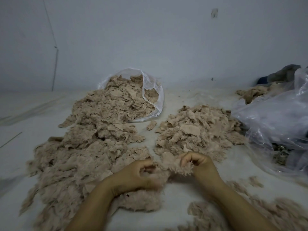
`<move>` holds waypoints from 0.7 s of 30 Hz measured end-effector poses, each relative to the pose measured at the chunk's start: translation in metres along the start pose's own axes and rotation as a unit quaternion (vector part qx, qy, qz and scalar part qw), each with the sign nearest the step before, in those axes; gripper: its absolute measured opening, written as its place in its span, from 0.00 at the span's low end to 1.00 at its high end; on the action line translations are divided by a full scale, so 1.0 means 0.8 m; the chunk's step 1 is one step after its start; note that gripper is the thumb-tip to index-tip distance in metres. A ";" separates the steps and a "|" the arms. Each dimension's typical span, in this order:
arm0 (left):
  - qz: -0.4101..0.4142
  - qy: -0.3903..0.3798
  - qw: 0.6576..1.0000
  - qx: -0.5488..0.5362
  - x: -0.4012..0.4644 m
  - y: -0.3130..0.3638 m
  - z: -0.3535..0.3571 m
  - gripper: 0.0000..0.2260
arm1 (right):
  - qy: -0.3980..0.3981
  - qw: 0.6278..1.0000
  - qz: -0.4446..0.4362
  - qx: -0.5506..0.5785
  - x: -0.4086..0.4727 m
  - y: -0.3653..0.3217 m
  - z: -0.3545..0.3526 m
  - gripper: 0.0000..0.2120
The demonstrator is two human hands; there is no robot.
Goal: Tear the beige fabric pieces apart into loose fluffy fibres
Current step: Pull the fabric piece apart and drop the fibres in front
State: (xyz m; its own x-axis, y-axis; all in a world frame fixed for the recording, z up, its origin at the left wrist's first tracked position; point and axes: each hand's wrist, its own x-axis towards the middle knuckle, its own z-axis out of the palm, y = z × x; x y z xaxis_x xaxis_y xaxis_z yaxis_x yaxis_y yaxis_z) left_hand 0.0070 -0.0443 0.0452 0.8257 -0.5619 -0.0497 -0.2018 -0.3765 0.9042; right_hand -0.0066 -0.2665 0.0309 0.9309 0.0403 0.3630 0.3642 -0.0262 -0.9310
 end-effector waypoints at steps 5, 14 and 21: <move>-0.010 0.020 0.999 -0.041 0.008 0.004 0.012 0.09 | -0.040 0.999 -0.017 0.005 -0.005 -0.005 0.005 0.27; 0.035 0.019 0.996 -0.082 0.016 0.002 0.016 0.06 | -0.018 1.000 -0.011 -0.003 -0.003 -0.002 0.008 0.25; 0.074 0.003 0.997 0.030 0.012 0.004 0.007 0.09 | -0.024 0.988 0.086 0.124 -0.001 0.000 0.005 0.20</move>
State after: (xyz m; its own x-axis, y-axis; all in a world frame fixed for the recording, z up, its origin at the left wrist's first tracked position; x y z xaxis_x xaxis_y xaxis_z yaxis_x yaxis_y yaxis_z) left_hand 0.0111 -0.0550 0.0453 0.7873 -0.6107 0.0849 -0.3527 -0.3331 0.8745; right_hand -0.0073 -0.2624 0.0307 0.9738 0.1042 0.2019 0.1772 0.2080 -0.9619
